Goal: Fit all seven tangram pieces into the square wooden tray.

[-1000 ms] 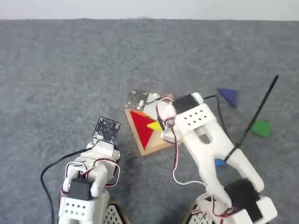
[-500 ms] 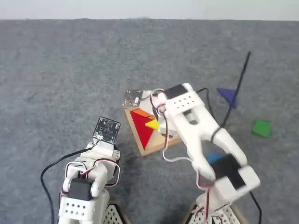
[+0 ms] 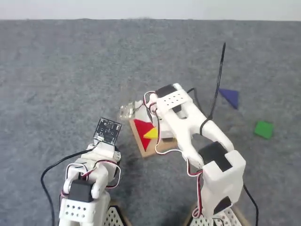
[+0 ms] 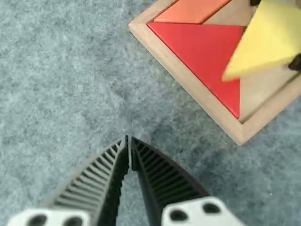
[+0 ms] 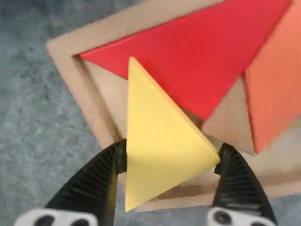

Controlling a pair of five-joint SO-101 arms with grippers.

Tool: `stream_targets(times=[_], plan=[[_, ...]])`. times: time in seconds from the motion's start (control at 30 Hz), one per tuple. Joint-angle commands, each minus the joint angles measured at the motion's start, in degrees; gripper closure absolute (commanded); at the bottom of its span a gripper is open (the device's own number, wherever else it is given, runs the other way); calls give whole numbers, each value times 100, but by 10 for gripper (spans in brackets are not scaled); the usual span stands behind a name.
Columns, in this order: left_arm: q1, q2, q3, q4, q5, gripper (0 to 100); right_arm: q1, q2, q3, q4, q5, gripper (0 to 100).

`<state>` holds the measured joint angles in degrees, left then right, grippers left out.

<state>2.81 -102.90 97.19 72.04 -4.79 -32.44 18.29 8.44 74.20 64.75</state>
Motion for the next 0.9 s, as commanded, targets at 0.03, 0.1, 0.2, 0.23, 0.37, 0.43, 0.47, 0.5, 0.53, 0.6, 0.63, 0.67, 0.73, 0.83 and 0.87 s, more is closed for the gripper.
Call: stream_targets(times=[0.03,0.1,0.2,0.23,0.37,0.43,0.47,0.5,0.53,0.6,0.63,0.67,0.73,0.83,0.87], plan=[[-26,-123,-66,26,26,987,-136,-207,105,92,721,809],[-26,-123,-66,26,26,987,-215,-207,114,101,879,809],[-26,-123,-66,26,26,987,-338,-207,79,312,1116,809],[-26,-123,-66,26,26,987,-382,-207,79,382,1160,809],[-26,-123,-66,26,26,987,-435,-207,79,470,1160,807],[-26,-123,-66,26,26,987,-444,-207,79,470,1134,805],[-26,-123,-66,26,26,987,-444,-207,79,470,1134,804],[-26,-123,-66,26,26,987,-444,-207,79,470,1116,803],[-26,-123,-66,26,26,987,-444,-207,79,470,1046,803],[-26,-123,-66,26,26,987,-444,-207,70,462,791,788],[-26,-123,-66,26,26,987,-444,-207,70,462,695,769],[-26,-123,-66,26,26,987,-444,-207,70,462,651,746],[-26,-123,-66,26,26,987,-444,-207,70,470,651,698],[-26,-123,-66,26,26,987,-444,-207,70,470,651,649],[-26,-123,-66,26,26,987,-444,-207,70,479,651,645]])
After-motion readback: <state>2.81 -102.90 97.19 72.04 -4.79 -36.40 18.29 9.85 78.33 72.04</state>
